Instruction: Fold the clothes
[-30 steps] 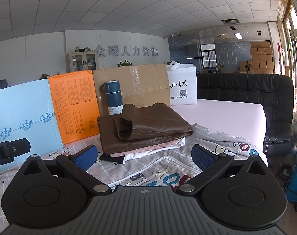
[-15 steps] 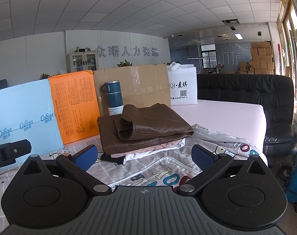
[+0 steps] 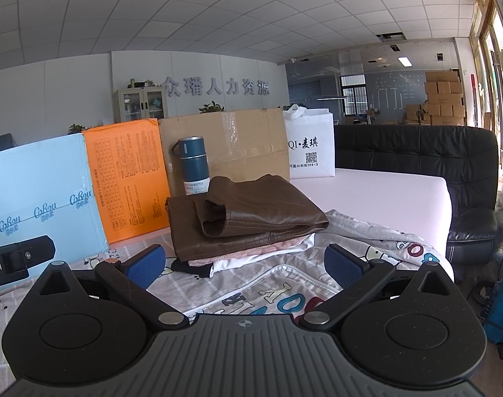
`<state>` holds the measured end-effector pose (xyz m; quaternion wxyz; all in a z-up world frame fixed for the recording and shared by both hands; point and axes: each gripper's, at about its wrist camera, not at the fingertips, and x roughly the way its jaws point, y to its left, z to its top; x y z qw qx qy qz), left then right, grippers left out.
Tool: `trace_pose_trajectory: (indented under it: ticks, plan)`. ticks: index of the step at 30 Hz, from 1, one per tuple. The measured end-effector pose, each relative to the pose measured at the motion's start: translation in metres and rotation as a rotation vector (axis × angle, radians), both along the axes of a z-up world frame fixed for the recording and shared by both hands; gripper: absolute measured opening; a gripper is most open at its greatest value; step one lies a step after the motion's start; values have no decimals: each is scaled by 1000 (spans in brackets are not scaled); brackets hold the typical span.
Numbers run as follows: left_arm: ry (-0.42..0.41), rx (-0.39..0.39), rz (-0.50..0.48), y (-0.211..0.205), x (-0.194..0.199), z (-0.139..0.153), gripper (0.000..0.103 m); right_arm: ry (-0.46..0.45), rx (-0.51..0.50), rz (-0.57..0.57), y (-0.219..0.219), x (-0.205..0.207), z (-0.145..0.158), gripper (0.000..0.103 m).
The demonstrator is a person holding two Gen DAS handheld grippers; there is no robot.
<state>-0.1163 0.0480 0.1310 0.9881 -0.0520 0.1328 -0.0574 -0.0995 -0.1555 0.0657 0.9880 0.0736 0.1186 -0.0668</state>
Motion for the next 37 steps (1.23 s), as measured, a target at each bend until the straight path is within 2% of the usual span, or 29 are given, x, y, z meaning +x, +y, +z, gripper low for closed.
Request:
trace_pose_trajectory:
  ticks: [37]
  plan:
    - [-3, 11, -9, -2, 0, -1, 103, 6, 0, -3, 1, -2, -1, 103]
